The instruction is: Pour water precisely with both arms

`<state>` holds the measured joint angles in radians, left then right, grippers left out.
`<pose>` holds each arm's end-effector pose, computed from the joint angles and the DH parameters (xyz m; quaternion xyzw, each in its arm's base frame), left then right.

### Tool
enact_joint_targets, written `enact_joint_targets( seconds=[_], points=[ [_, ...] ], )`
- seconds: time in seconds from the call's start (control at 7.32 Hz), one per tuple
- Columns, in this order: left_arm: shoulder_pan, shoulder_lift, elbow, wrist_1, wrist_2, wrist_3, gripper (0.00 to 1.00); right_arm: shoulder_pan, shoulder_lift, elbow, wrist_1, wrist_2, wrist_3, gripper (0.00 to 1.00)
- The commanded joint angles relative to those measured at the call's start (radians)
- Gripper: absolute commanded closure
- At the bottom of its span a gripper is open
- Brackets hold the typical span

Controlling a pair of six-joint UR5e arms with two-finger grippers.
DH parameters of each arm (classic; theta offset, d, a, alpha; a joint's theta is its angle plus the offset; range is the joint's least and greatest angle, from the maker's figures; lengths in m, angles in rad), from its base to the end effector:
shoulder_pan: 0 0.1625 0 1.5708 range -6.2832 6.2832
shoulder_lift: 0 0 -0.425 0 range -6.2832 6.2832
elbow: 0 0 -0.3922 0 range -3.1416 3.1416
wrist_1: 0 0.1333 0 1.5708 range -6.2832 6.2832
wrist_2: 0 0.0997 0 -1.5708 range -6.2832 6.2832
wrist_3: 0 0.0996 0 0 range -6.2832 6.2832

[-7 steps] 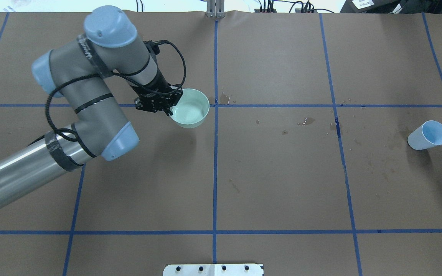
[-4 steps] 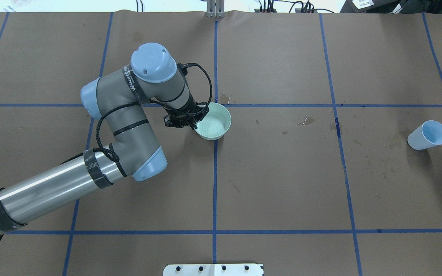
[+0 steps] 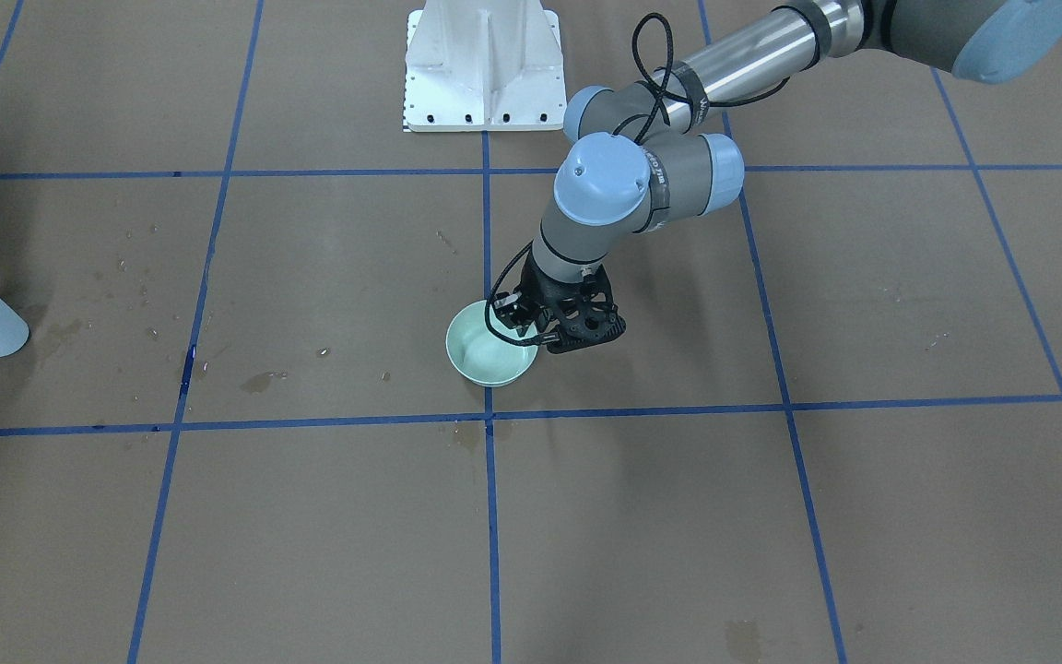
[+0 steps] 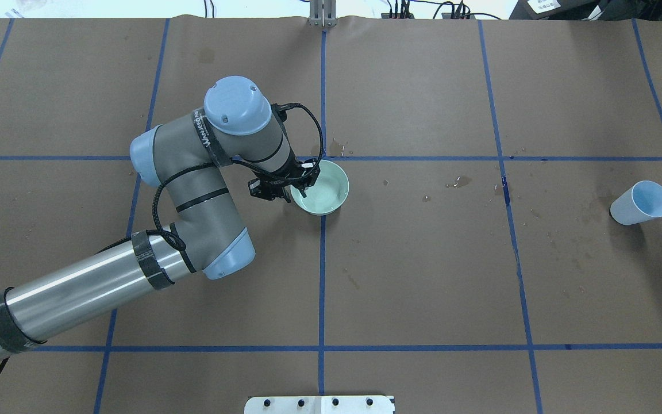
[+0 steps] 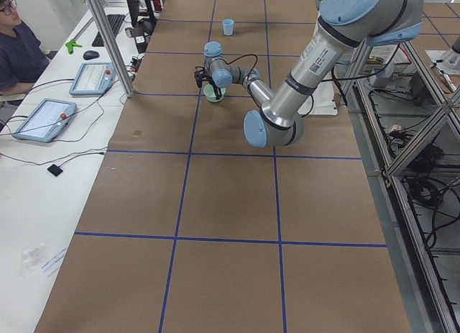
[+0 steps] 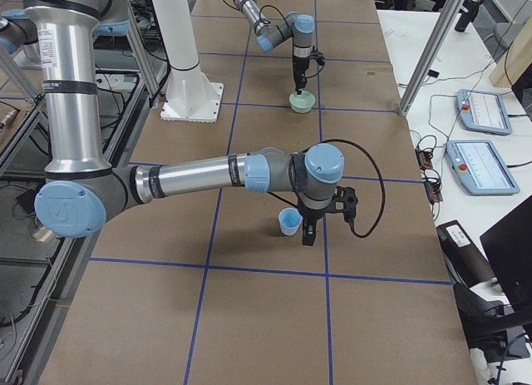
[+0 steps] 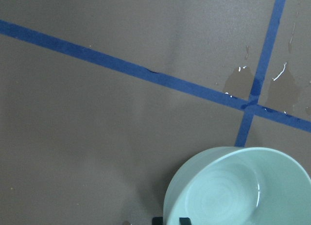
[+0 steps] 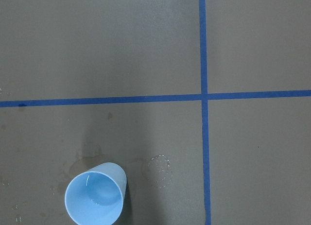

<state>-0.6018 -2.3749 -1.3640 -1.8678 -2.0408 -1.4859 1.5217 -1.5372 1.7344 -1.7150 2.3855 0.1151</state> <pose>0.5782 -0.5041 0.2146 -0.0561 0.4666 -0.1268 0.8735 0.0361 -0.5044 0.5734 -0.0082 -0.3967 0.0198 0.9177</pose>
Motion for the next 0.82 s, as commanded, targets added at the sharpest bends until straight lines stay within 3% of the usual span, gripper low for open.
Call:
enact_joint_targets(
  seconds=[0.0, 0.27, 0.55, 0.68],
  points=[
    [0.007, 0.000, -0.019, 0.001, 0.008, 0.004, 0.00, 0.000, 0.006, 0.001, -0.002, 0.001, 0.000, 0.01],
    [-0.085, 0.003, -0.113, 0.048, -0.028, 0.009, 0.00, 0.000, 0.012, 0.016, 0.000, -0.011, -0.002, 0.01],
    [-0.160, 0.014, -0.185, 0.157, -0.084, 0.068, 0.00, -0.027, -0.048, 0.142, 0.001, -0.015, 0.044, 0.00],
    [-0.167, 0.034, -0.199, 0.160, -0.082, 0.073, 0.00, -0.060, -0.095, 0.215, 0.027, -0.093, 0.088, 0.01]
  ],
)
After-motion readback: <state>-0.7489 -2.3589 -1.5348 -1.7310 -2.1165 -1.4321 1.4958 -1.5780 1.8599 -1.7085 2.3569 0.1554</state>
